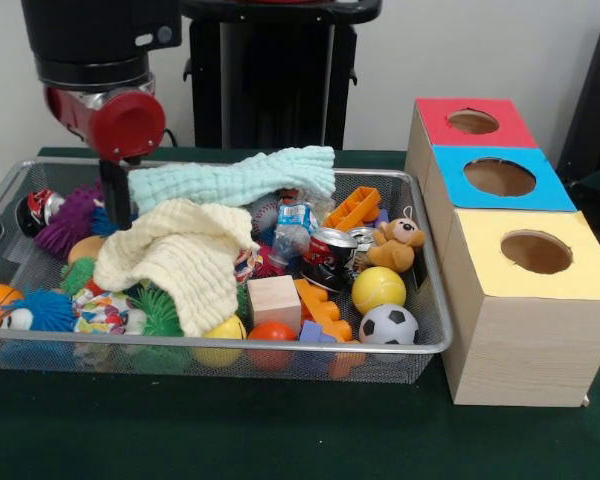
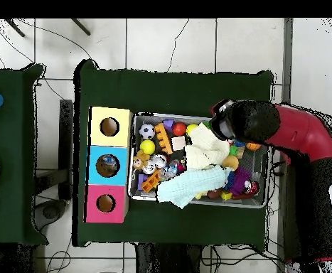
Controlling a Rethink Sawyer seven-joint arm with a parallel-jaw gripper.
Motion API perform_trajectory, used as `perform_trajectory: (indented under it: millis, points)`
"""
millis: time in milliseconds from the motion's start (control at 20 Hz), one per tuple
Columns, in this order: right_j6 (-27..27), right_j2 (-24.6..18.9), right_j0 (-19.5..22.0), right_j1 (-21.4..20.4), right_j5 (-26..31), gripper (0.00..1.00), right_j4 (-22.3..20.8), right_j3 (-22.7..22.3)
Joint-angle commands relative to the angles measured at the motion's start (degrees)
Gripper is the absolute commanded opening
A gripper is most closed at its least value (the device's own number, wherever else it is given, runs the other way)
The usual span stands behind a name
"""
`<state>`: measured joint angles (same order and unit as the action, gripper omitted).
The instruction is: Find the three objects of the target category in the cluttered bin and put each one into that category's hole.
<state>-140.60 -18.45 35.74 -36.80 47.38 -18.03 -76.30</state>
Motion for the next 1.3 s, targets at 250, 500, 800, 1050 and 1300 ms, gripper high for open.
perform_trajectory:
  millis: [250,500,800,1050,1300]
  points:
    - [-0.14,-4.46,-6.10,-0.43,-3.98,0.00,4.21,-7.54]
    - [3.83,-5.15,-5.34,-0.59,-4.06,1.00,5.42,-10.86]
    - [7.34,-3.27,-5.92,0.23,-3.99,1.00,1.25,-9.36]
    - [12.77,-5.16,-4.01,1.19,-5.92,1.00,-1.41,-10.07]
    - [24.03,-10.21,0.49,2.72,-3.41,1.00,-4.23,-12.40]
